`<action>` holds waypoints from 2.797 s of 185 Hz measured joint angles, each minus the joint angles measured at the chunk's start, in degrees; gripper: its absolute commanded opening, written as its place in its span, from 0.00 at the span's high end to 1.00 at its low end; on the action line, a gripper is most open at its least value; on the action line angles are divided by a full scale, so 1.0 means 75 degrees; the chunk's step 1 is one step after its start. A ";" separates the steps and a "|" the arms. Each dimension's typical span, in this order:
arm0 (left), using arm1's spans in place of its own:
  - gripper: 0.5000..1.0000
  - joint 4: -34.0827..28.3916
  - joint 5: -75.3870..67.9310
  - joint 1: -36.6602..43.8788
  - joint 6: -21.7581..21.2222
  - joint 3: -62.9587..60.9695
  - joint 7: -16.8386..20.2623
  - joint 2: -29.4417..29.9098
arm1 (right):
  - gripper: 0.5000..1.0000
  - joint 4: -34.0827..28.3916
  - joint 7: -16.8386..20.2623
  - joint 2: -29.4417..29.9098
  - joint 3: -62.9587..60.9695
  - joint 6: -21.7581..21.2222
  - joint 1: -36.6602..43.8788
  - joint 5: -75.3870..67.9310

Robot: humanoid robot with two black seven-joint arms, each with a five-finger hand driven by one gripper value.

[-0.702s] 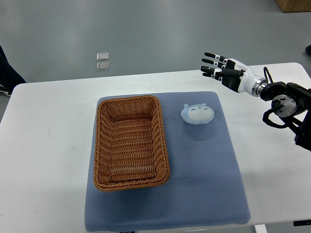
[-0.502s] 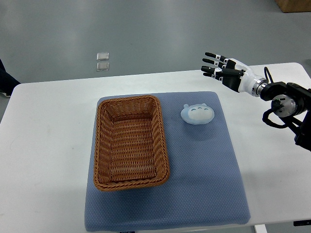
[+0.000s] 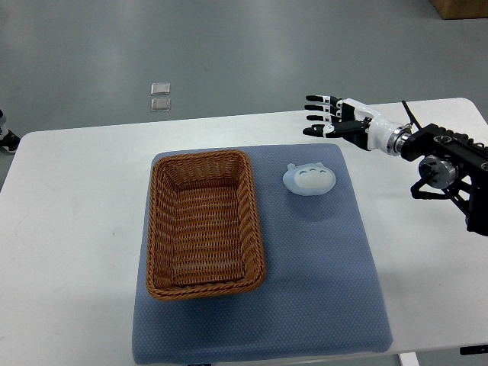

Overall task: Place blue toy in brown basket
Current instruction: 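Move the right hand toward the pale blue plush toy, then close the right hand fingers around the pale blue plush toy, then lift the toy with the right hand and carry it toward the basket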

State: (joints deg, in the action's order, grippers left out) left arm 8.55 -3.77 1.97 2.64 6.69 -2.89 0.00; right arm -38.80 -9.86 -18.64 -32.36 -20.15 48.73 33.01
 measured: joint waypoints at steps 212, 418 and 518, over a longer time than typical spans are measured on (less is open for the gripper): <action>0.00 -0.0003 -0.0001 -0.0005 0.0000 0.0007 0.0000 0.0000 | 0.18 -0.1023 -0.1163 -0.0564 0.1930 0.1153 0.0405 0.6053; 0.00 -0.0003 -0.0002 -0.0005 0.0000 -0.0001 -0.0001 0.0000 | 1.00 -0.1046 -0.2130 -0.0566 0.1604 0.1882 0.0514 0.5904; 0.00 -0.0003 -0.0002 -0.0005 0.0000 -0.0001 -0.0001 0.0000 | 1.00 -0.2070 -0.2895 -0.0005 0.1013 0.1757 0.1244 0.6007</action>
State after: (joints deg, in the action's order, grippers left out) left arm 8.53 -3.78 1.93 2.64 6.68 -2.90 0.00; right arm -54.32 -31.57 -18.68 -24.77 -6.98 58.06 78.06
